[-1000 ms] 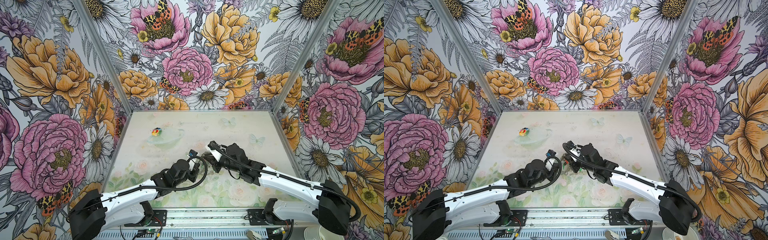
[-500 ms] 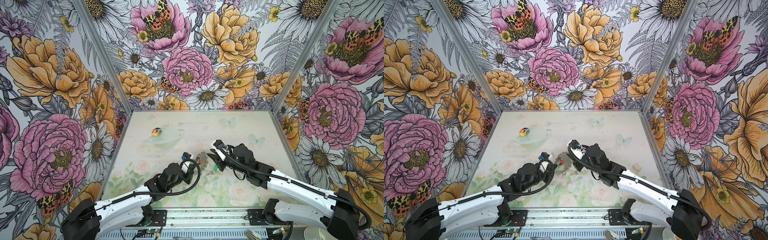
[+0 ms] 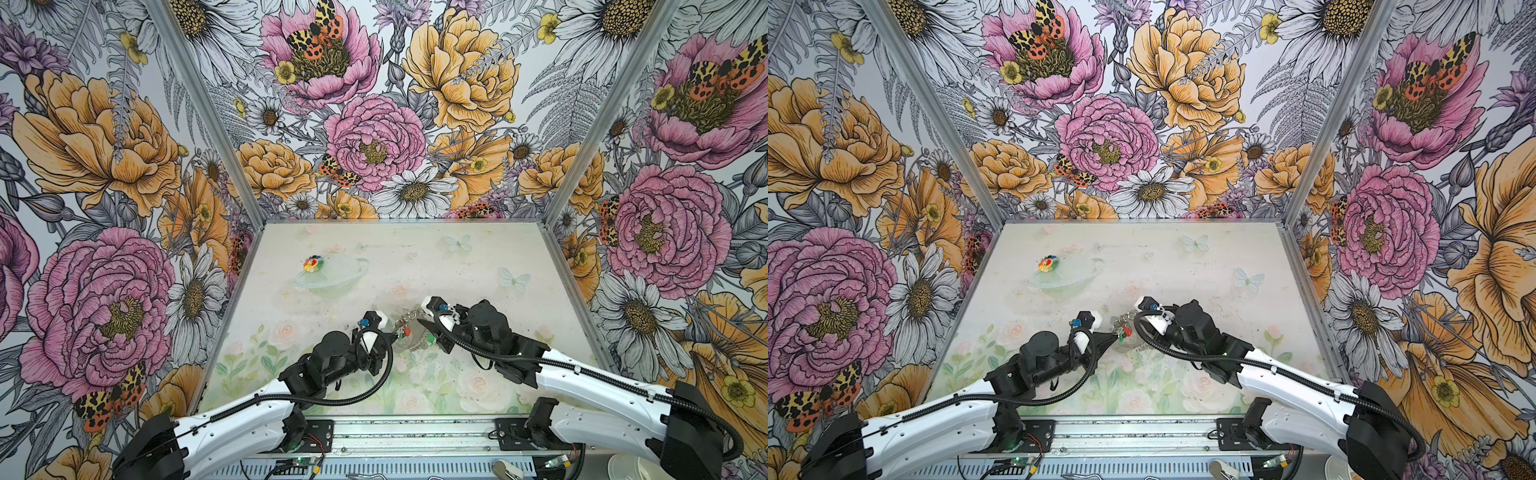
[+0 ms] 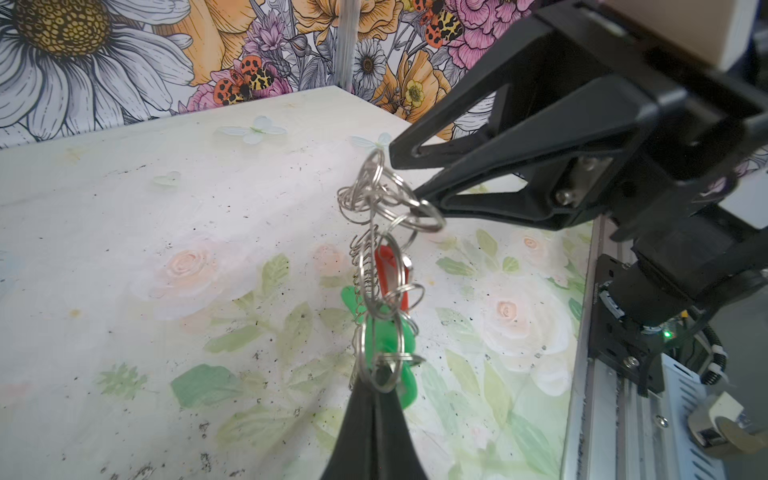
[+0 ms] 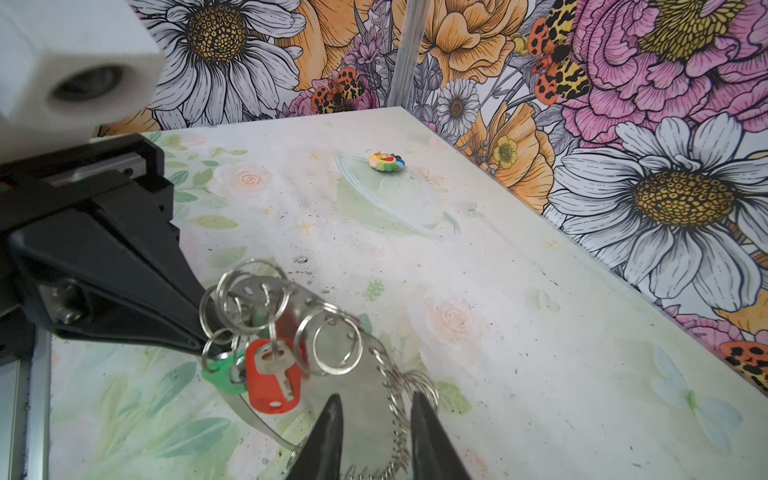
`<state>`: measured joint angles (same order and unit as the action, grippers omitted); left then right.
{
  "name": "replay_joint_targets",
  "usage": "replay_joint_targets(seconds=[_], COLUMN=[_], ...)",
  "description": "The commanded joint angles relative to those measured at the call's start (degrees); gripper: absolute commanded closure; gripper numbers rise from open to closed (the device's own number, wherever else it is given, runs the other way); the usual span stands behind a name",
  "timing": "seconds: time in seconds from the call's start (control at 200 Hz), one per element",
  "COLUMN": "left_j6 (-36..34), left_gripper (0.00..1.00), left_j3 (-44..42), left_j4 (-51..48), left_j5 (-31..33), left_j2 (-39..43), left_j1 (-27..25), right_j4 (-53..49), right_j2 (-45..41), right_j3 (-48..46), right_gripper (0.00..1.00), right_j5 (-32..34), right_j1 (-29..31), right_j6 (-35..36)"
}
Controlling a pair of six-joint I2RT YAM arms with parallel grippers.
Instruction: Put the keys on the keyring
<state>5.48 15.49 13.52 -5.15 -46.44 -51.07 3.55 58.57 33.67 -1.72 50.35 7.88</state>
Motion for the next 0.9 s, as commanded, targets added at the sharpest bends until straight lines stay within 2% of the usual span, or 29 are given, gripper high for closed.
replay_joint_targets(seconds=[0.0,0.22,0.44,0.896], left_j6=[-3.0,-9.3,-11.4,-12.2], left_gripper=[1.00,1.00,1.00,1.00], left_j3=[-0.9,-2.1,-2.5,-2.3], left_j4=[4.0,4.5,5.0,5.2], left_j5=[-4.0,-3.0,-4.9,-8.1], left_j2=[0.8,0.6,0.8,-0.8], left_j1=[0.6,0.5,0.5,0.2], right_j4=[2.9,0.3,-2.2,-2.9], right_j2=[-3.2,-6.5,-4.2,-2.7], right_j3=[-0.4,-1.6,-0.6,0.5], right_gripper=[0.71,0.68,0.68,0.76], right_j5=[0.5,-3.5,-7.1,-6.4], right_j1=[0.3,0.3,0.5,1.0], right_j6=[2.8,3.9,5.2,5.8])
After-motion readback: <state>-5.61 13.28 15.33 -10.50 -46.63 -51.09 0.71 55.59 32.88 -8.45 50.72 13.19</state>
